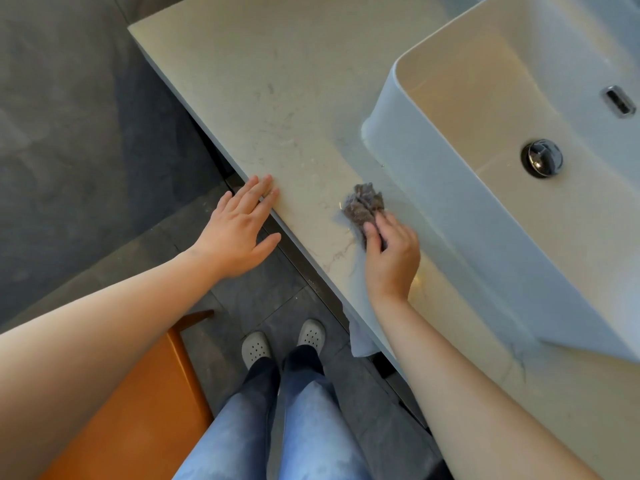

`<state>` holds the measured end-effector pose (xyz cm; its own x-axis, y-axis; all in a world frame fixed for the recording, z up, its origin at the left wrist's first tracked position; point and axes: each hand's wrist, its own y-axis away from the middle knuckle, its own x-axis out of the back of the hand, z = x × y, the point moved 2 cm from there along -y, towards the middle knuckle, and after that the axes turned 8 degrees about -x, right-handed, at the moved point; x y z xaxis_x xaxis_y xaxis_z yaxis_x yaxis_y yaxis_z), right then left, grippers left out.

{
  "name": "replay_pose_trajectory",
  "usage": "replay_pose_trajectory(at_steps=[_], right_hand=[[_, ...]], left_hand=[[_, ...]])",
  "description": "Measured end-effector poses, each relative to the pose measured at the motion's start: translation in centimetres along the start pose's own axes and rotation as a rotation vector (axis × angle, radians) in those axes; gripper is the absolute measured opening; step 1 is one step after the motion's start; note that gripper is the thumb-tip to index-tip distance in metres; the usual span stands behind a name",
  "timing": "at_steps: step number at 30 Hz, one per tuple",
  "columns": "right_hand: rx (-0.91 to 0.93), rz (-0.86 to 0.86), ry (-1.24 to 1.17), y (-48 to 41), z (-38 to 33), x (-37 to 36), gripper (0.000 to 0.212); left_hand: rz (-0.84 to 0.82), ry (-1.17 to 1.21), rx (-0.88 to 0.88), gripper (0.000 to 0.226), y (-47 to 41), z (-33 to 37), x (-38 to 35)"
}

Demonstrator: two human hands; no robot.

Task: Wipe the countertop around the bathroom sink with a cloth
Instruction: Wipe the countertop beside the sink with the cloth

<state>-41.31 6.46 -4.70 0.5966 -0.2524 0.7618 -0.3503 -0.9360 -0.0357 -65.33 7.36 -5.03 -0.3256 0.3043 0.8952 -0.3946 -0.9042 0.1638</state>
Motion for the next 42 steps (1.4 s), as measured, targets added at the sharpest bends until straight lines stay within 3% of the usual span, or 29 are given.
replay_pose_trajectory(at_steps=[8,13,19,22,26,31,42], right_hand=[[0.083,-0.154,-0.066,6.2,-0.9,0.0,0.029],[-0.12,-0.335,-0.286,5.9,-1.5,2.2,0.027],[-0.127,-0.012,-0.23,-1.5,0.2,5.2,0.028],[-0.125,-0.07,-0.061,-3.9,1.9,3.8,0.036],[0.012,-0.083,0.06,-4.4,1.7,1.8,0.037],[0.032,-0.01,0.079,-5.5,0.3,0.2,0.034],[0.056,-0.068,0.066,-4.8,-0.2,-0.4,0.036]], left_hand=[[-0.021,0.004,-0.001,0.069,-0.1,-0.2,0.4],[-0.032,0.005,0.008,0.069,-0.1,0.0,0.6],[-0.036,0.014,0.032,0.07,-0.1,0.3,0.6],[-0.035,0.01,0.036,0.07,-0.1,0.5,0.5],[-0.041,0.008,0.042,0.071,-0.2,0.6,0.5],[-0.037,0.005,0.039,0.071,-0.2,0.6,0.7],[-0.043,0.006,0.042,0.071,-0.1,0.8,0.8]])
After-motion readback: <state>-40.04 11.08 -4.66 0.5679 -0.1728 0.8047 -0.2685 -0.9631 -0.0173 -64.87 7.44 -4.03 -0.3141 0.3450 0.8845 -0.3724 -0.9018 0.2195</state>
